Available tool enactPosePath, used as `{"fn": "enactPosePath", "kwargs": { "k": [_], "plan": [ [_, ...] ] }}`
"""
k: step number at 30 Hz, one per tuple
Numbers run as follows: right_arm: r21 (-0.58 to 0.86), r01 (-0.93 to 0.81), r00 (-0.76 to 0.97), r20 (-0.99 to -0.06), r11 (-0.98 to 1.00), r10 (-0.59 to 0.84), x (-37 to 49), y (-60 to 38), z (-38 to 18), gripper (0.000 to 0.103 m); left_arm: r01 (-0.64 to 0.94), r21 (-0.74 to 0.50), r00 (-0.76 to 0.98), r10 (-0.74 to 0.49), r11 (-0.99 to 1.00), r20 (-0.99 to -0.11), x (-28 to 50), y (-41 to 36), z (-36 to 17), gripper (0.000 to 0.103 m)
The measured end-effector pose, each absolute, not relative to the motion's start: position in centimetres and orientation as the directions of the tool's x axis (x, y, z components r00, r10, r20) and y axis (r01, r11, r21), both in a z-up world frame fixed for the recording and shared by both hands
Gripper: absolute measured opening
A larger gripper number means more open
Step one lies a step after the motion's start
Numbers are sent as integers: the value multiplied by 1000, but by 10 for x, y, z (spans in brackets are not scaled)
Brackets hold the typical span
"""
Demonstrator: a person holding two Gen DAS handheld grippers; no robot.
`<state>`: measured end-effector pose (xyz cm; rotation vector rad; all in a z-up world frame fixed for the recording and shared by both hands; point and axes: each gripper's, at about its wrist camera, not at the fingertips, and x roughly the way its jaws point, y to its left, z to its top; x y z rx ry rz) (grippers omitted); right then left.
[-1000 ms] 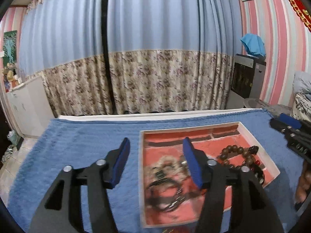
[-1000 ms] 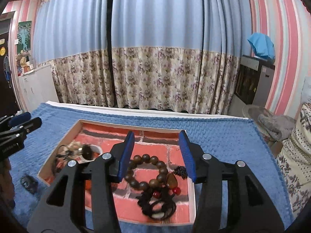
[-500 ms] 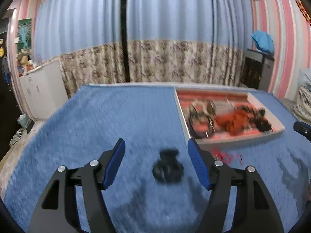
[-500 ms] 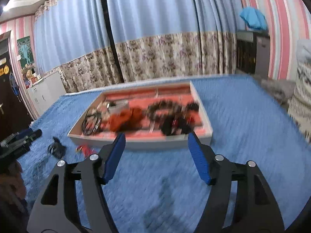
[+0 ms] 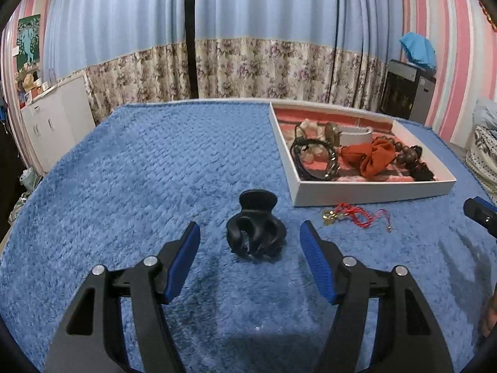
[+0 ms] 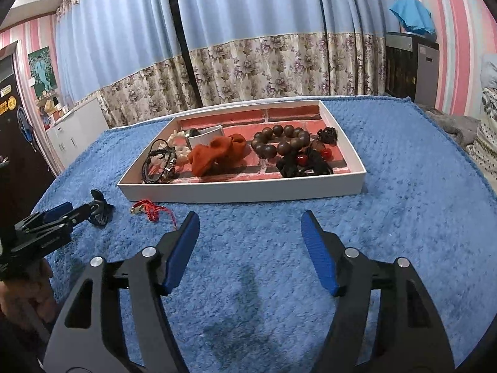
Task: Organize jewelry
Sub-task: 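Grasp the black claw clip with left tool while right grasps the red tassel charm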
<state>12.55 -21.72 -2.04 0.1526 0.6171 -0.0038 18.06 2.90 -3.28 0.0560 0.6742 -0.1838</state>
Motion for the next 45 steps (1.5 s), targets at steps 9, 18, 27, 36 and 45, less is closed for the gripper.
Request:
{"fn": "enactPosePath", "kwargs": {
  "k": [9, 18, 27, 36, 45],
  "plan": [
    [120, 16, 777, -627, 993, 64, 156, -173, -27, 68, 213, 33, 719, -134, 977, -682, 203, 28, -44, 67],
    [95, -49, 739, -666, 994, 100, 186, -125, -38, 68, 261, 8, 708, -186, 965, -681, 204, 24, -46, 67],
    [79, -57, 698, -709, 995, 96, 208, -113, -56, 57, 261, -28, 675, -203, 965, -709, 216, 26, -50, 67],
    [104, -86, 653, -745, 991, 135, 221, -108, -66, 9, 256, -45, 653, -207, 966, -728, 226, 27, -55, 49],
    [113, -80, 702, -699, 990, 136, 205, -118, -52, 6, 242, -39, 679, -198, 969, -707, 220, 31, -50, 48]
  ]
}}
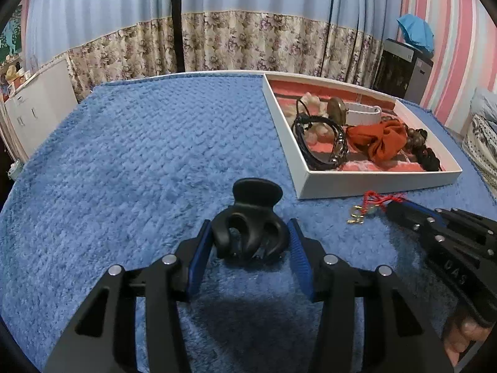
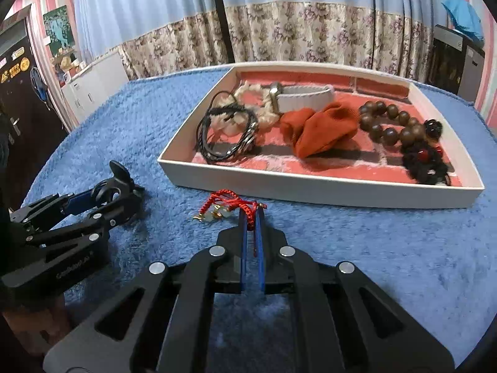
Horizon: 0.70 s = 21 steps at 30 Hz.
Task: Organize jewelry
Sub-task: 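Grasp the black claw clip with left tool while right grasps the red tassel charm, then carry the claw clip and red charm over the tray with both tools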
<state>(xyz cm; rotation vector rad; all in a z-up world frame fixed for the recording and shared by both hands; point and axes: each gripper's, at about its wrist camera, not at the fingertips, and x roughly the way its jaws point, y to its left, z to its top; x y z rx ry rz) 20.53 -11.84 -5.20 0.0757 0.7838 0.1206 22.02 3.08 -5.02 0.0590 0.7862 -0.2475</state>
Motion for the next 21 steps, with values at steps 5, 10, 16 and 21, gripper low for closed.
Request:
{"fn": "enactPosePath", "kwargs": {
  "k": [5, 10, 16, 21],
  "plan": [
    [125, -59, 728, -673, 990, 128, 196, -139, -38, 6, 244, -33, 696, -199, 969, -690, 213, 29, -41, 48],
    [121, -47, 761, -638, 991, 114, 187, -155, -16, 6, 251, -28, 715, -205, 967, -668, 207, 23, -25, 48],
    [109, -48, 796, -597, 993, 104, 180, -174, 7, 6, 269, -1, 734, -206, 963, -647, 207, 4, -6, 48],
    [91, -42, 831, -549, 995, 86, 177, -194, 33, 6, 284, 11, 766, -221, 959, -603, 210, -11, 21, 48]
  ]
}}
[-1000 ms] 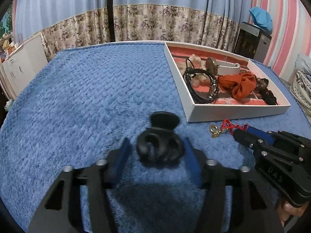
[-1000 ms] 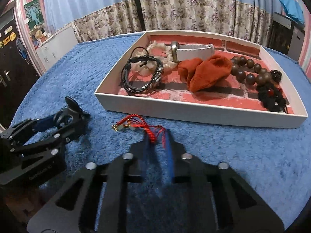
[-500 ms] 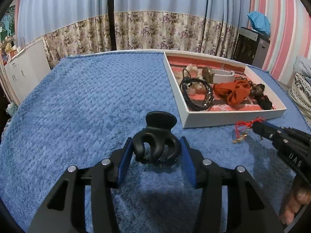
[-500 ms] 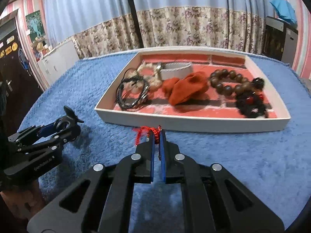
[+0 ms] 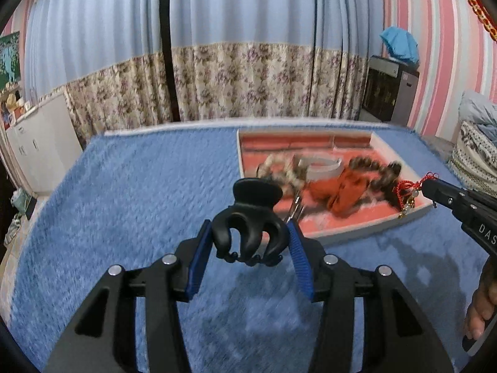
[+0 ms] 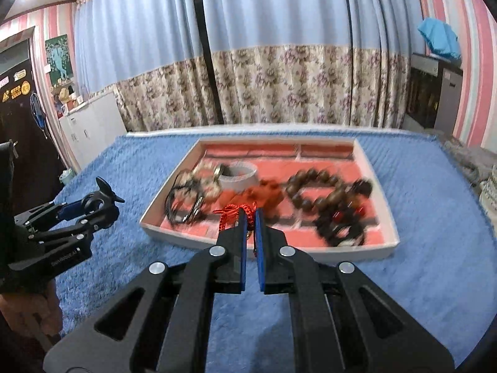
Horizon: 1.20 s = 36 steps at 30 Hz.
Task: Organize jewelry
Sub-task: 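Carry the claw clip and red charm over the tray with both tools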
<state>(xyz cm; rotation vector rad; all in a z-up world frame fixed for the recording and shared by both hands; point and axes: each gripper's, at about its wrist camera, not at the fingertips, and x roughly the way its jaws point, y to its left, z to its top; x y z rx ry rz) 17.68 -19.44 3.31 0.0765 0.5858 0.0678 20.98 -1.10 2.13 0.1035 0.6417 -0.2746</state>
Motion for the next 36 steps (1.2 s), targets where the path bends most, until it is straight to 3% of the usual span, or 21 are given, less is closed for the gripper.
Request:
{"fn": "enactPosePath", "kwargs": {
  "k": [7, 20, 36],
  "plan": [
    [86, -44, 876, -476, 995, 80, 185, -223, 67, 6, 319, -7, 802, -274, 948, -531, 225, -37, 55, 48],
    [100, 9, 921, -387, 995, 30, 215, -256, 47, 6, 328, -46, 807, -304, 944, -506, 256, -69, 28, 48],
    [75, 14, 854, -520, 997, 27, 244, -263, -14, 6, 331, -62, 778, -310, 942, -546, 274, -75, -19, 48]
  ]
}}
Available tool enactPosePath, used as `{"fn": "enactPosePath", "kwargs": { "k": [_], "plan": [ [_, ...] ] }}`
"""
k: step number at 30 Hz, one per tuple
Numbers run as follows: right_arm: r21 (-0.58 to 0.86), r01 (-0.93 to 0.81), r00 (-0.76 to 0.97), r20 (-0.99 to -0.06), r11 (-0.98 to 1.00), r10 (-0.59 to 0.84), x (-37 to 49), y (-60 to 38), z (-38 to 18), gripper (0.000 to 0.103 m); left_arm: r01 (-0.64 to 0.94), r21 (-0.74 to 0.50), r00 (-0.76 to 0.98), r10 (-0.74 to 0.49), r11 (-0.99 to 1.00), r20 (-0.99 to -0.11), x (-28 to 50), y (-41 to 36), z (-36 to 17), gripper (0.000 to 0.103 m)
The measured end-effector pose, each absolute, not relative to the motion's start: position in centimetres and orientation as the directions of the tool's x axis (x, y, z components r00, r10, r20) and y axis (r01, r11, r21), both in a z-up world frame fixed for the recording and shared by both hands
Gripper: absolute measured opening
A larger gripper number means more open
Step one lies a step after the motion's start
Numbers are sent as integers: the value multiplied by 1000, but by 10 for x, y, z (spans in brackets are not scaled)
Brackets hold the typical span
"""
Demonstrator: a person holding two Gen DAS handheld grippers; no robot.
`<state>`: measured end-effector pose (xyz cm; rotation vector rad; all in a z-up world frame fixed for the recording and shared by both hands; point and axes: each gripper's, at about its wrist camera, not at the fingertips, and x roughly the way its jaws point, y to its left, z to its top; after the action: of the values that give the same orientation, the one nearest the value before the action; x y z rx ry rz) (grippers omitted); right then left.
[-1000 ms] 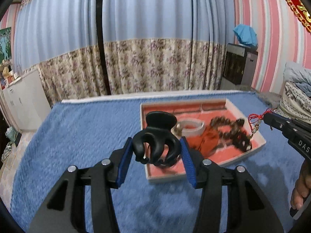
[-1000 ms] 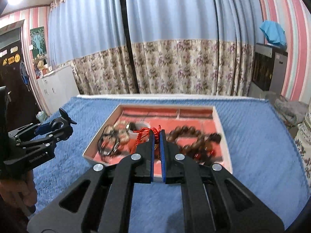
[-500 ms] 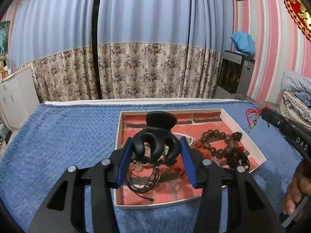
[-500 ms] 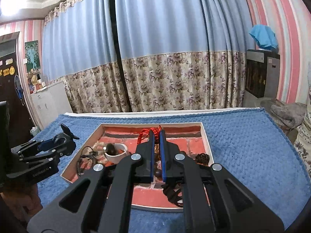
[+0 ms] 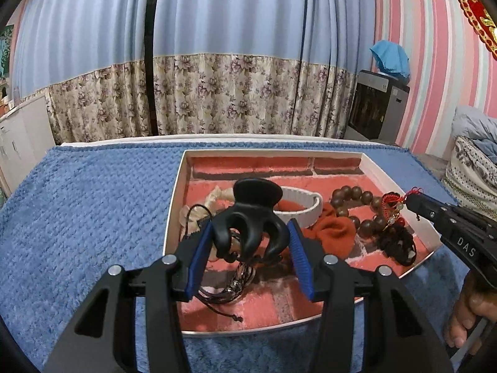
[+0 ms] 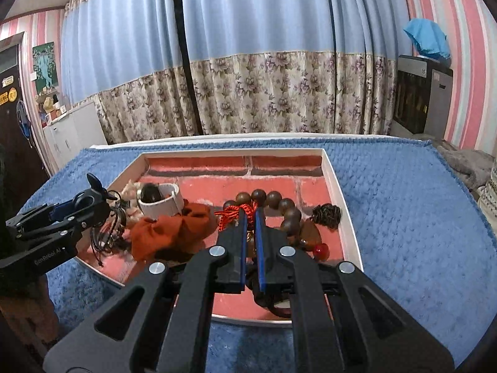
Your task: Organize jewelry
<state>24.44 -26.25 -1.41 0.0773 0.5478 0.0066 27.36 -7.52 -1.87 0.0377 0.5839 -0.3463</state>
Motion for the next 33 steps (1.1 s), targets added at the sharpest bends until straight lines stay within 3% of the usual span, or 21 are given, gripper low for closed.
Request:
{"fn": "enactPosePath", "kwargs": {
  "k": [27, 30, 31, 32, 33],
  "plan": [
    [66, 3, 820, -571, 998, 35, 250, -260, -30, 7, 334, -60, 765, -308, 941, -565, 273, -85, -34, 49],
    [73, 2, 822, -568, 997, 40, 249, -261, -30, 25, 336, -61, 767, -310, 940, -562, 273, -85, -33, 49],
    [76, 5, 824, -565, 997, 39, 250, -261, -31, 39, 336, -61, 768, -311, 940, -561, 273, -84, -33, 49],
    [79, 9, 827, -561, 997, 37, 249, -262, -30, 46, 336, -61, 769, -311, 940, -559, 273, -84, -34, 49],
    [84, 10, 828, -559, 996, 38, 249, -263, -30, 47, 336, -61, 770, -311, 940, -556, 273, -84, -34, 49]
  ]
}}
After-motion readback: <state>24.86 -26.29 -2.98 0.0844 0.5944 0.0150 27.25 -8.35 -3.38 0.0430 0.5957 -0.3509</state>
